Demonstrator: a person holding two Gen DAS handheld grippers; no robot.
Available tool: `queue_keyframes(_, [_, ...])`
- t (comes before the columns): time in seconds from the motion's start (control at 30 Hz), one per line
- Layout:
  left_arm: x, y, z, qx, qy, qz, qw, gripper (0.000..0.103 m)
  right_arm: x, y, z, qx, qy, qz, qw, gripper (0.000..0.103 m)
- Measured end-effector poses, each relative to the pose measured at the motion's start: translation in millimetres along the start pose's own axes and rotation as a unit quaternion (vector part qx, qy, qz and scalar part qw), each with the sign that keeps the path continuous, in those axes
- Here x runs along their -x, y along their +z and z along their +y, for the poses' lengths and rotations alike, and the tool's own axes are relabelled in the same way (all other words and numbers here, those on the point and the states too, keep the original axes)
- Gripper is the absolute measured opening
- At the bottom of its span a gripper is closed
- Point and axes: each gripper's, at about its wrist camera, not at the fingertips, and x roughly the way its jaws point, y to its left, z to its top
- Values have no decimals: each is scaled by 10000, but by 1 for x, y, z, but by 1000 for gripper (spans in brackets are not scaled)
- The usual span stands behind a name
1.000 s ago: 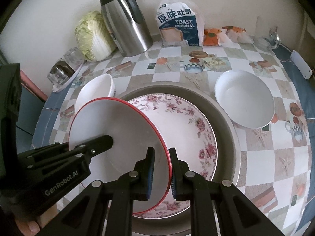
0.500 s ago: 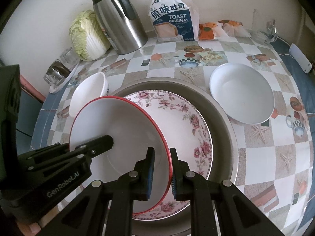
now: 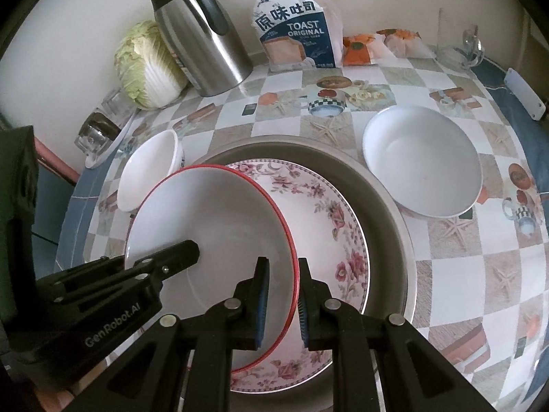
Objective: Organize plates and bowls
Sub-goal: 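Lower the red-rimmed bowl onto the floral plate in the basin, then open the right gripper and release the red-rimmed bowl on the plate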
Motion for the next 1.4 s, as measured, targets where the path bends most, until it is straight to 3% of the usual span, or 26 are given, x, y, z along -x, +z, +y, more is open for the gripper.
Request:
queue_keyframes(1.3, [-9, 2, 4, 196, -210, 35, 9996, 11, -5, 8, -7, -193, 125, -47, 9997, 20])
queue_keyframes(1.4, [-8, 3, 5, 211, -236, 21, 9995, 15, -5, 8, -7, -220, 138, -42, 9997, 20])
